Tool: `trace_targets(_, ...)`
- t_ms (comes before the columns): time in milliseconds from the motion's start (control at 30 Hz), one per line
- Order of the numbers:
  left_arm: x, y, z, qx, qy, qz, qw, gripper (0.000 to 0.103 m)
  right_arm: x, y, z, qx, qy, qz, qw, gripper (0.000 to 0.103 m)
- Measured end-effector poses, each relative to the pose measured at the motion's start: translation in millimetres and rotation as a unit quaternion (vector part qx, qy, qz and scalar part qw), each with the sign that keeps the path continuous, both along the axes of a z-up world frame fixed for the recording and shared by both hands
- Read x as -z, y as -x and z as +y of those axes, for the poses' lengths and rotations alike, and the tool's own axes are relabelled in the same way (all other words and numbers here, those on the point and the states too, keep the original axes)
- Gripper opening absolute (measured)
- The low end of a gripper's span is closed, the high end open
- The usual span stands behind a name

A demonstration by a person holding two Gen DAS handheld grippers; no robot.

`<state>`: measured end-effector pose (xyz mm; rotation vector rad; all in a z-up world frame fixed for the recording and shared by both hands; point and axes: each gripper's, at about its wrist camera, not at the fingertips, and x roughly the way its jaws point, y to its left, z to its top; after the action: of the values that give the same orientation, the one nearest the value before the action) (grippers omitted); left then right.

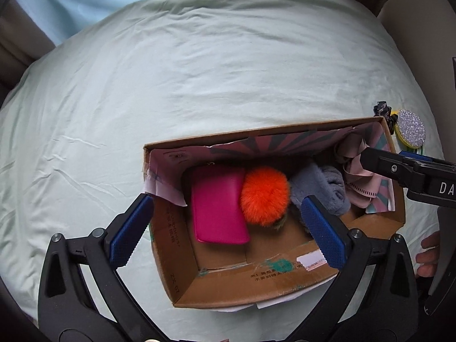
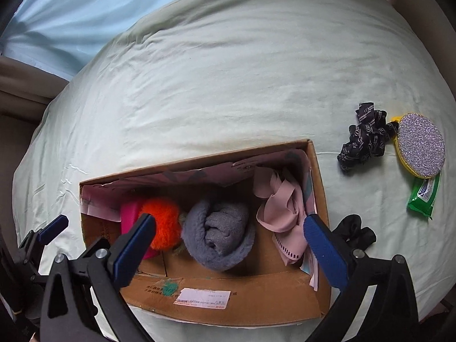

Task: Organize soft objects
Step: 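Open both tools to release the pouch and cloth into the box, then lift both tools away and move toward the black scrunchies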

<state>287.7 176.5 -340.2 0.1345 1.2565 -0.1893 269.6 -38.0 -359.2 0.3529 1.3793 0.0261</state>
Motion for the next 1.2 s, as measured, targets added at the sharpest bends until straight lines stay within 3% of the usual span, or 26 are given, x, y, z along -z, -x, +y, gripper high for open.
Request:
trace_targets(233,-24,18,3,0.000,-0.011,-0.025,0.9996,0.103,-18,12,4,-0.003,0.000,-0.023,1.000,0.103)
trace_targets(533,-77,58,16,-0.018,-0.008,-0.066,0.9977,0.103,-66,40,9,-0.020,0.017,-0.059,0.998,0.103)
trace_targets(967,-178,129,28,-0.048,-0.008,-0.157,0.9863,0.103,-172,110,11,-0.030,0.073,-0.165,0.983,0.103)
trace_targets(1200,-228,165,16,-0.046,0.007,-0.204,0.9778,0.103,-236,164,-9,-0.010,0.130,-0.234,0.963,0.103)
